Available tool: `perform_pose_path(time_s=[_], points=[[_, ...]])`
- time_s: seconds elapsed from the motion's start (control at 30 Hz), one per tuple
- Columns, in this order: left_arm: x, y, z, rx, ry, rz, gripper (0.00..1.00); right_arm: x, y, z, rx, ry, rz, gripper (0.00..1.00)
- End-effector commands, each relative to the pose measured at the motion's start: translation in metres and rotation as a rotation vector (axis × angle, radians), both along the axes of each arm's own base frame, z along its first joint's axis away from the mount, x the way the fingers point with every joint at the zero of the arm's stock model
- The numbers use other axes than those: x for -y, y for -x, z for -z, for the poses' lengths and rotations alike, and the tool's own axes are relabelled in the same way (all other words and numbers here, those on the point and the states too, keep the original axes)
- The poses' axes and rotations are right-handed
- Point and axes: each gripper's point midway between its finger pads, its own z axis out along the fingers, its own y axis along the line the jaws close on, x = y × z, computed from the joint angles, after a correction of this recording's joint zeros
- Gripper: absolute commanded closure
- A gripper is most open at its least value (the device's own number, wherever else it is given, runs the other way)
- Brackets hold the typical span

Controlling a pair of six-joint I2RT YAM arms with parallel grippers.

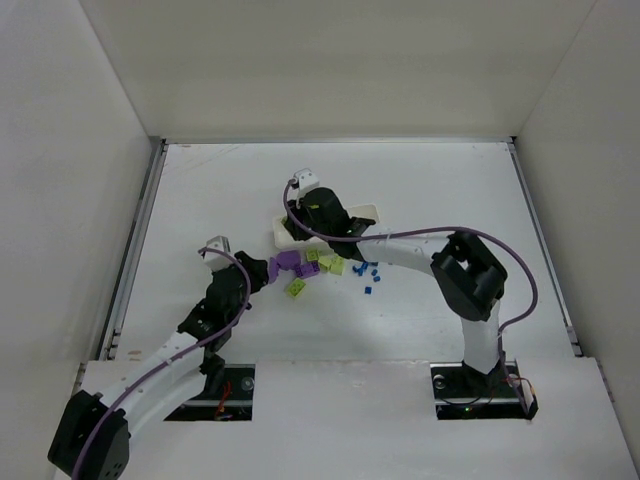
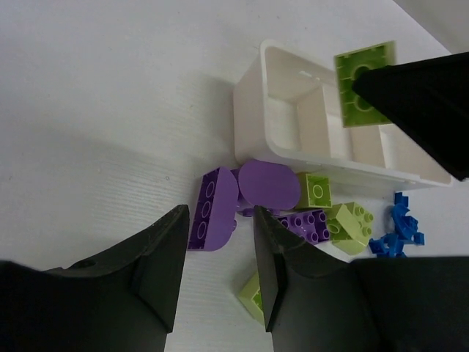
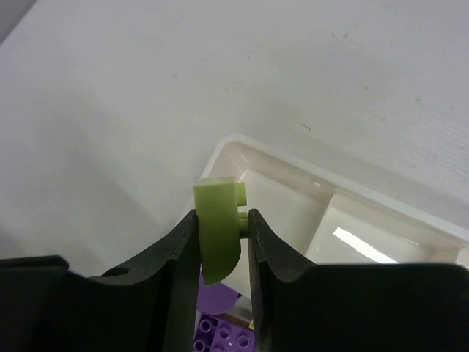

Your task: Sort the legos into containers by color

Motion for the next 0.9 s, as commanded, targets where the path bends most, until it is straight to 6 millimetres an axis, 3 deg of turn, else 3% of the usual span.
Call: perform_pose_path(time_s=[0.0, 0.2, 0.3, 0.4, 0.57, 0.7, 0.87], points=[[0.005, -0.001, -0.011, 0.051, 0.010, 0.018, 0.63, -0.009, -0.013, -0.019, 0.029, -0.055, 0.036, 0.80], [0.015, 0.003, -0.012, 0.050, -0.014, 0.057, 0.64, -0.011, -0.018, -0.021, 0.036, -0.059, 0.052, 0.76], [0.020, 0.007, -0.009, 0.034, -0.050, 0.067, 0.63, -0.007, -0.017, -0.017, 0.042, -0.045, 0.061, 0.54], [0.023, 0.008, -0.006, 0.019, -0.077, 0.068, 0.63, -0.001, -0.017, -0.019, 0.056, -0.039, 0.082, 0.44], [0.026, 0.008, 0.004, -0.024, -0.152, 0.067, 0.63, 0.011, -0.011, -0.036, 0.084, -0.064, 0.099, 0.44], [0.026, 0.005, 0.014, -0.066, -0.208, 0.058, 0.62, 0.032, 0.001, -0.046, 0.106, -0.081, 0.126, 0.45], [0.028, -0.002, 0.019, -0.092, -0.240, 0.055, 0.61, 0.060, 0.029, -0.038, 0.098, -0.083, 0.145, 0.46]])
